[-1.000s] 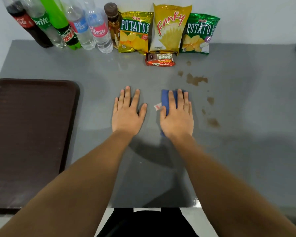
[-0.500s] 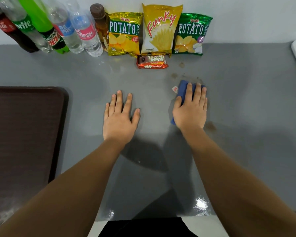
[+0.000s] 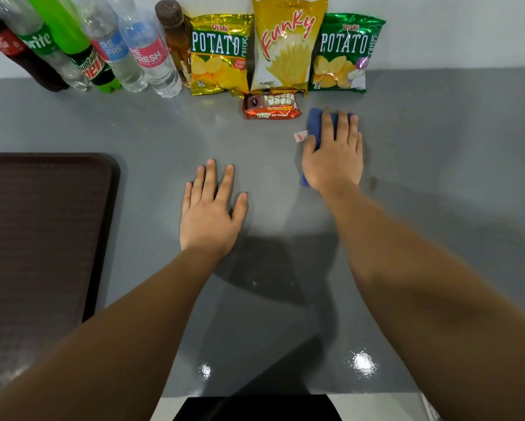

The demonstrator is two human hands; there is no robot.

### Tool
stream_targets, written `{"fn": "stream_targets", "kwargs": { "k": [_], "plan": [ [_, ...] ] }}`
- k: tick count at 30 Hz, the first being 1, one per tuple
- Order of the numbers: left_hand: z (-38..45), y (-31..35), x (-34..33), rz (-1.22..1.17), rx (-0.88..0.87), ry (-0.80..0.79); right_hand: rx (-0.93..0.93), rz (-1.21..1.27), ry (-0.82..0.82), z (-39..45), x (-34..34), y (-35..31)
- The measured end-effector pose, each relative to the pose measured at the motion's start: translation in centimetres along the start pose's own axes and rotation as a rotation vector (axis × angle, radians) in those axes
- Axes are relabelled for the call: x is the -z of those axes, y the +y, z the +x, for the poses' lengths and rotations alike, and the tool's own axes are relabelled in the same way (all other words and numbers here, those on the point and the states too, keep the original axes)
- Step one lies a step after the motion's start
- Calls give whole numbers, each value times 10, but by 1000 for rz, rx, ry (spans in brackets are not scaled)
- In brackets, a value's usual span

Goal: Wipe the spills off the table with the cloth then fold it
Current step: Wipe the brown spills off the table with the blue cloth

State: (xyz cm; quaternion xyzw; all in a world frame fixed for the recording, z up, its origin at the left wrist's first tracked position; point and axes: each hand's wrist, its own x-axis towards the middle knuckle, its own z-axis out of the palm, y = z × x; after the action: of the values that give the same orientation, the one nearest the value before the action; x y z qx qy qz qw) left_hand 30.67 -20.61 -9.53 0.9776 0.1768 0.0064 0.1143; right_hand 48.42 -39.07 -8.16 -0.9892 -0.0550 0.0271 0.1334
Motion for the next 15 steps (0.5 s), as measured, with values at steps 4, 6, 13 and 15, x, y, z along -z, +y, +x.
{"fn": "stream_targets", "kwargs": {
  "k": [4, 6, 13, 15],
  "plan": [
    [0, 1, 1, -14, 9, -5, -70, 11, 9, 0, 4, 13],
    [0, 1, 1, -22, 9, -7, -106, 9, 19, -13, 4, 13],
    [0, 2, 0, 7, -1, -12, -80, -21, 31, -31, -5, -5],
    [0, 1, 0, 11, 0, -19, -41, -29, 20, -19, -5, -5]
  ]
}}
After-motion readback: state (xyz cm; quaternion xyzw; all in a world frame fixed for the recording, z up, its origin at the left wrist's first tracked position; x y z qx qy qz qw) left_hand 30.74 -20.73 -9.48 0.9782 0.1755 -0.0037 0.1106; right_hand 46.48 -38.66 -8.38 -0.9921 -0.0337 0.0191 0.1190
